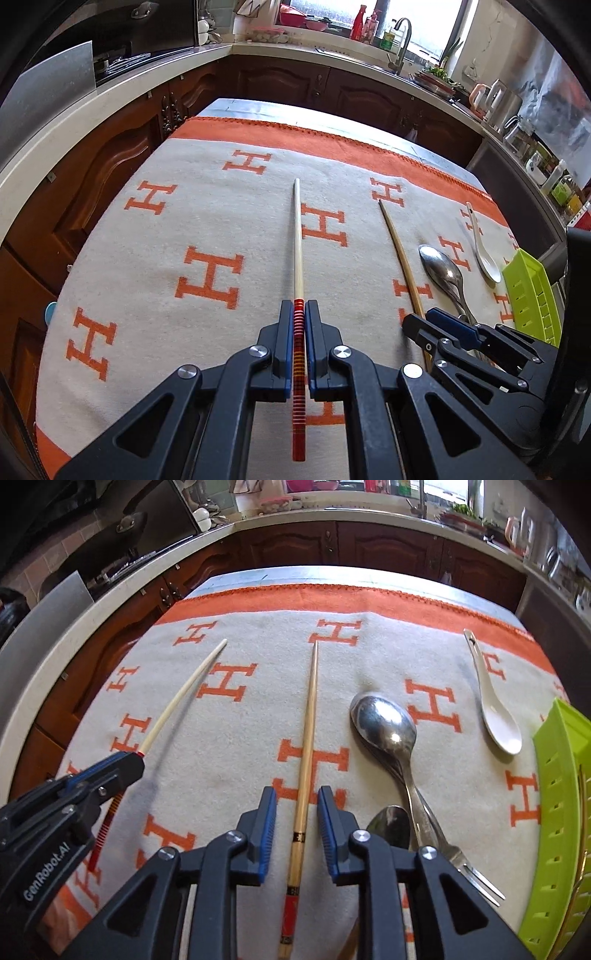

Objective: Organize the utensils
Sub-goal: 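Grasp the red-striped chopstick with the left tool while the right tool grasps the wooden chopstick, then carry both chopsticks into the green tray and open both tools, then move the left tool back and grasp the wooden-handled spoon by its handle, then grasp the large metal spoon with the right tool while the left tool holds its spoon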

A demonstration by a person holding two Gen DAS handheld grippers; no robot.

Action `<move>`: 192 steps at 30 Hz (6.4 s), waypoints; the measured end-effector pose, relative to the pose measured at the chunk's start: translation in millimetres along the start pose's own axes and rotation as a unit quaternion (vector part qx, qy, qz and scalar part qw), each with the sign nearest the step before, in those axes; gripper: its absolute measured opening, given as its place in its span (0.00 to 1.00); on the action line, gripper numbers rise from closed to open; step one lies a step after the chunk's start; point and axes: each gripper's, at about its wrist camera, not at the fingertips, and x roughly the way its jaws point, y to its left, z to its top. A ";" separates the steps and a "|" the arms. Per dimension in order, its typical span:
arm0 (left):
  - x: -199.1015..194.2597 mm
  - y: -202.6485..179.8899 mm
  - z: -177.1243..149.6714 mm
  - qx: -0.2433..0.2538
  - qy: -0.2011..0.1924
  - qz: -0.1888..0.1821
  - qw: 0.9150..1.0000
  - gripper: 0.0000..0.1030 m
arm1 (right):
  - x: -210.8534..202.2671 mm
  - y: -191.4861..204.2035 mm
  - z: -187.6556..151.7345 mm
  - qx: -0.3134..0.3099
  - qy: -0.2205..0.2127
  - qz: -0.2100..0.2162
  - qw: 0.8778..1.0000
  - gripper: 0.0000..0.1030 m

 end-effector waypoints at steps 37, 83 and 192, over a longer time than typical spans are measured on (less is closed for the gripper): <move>-92.3 -161.4 2.9 0.155 -0.111 -0.114 0.975 0.03 | -119.4 -96.4 -25.1 0.122 -0.103 0.043 0.986 0.06; -35.5 -279.8 -48.8 0.192 0.073 -0.128 0.970 0.19 | -126.0 -242.5 -124.9 0.261 -0.012 0.043 0.964 0.12; 14.8 -34.0 -23.6 0.000 0.037 -0.060 0.998 0.04 | -0.5 -65.5 27.4 -0.040 0.032 0.081 0.995 0.08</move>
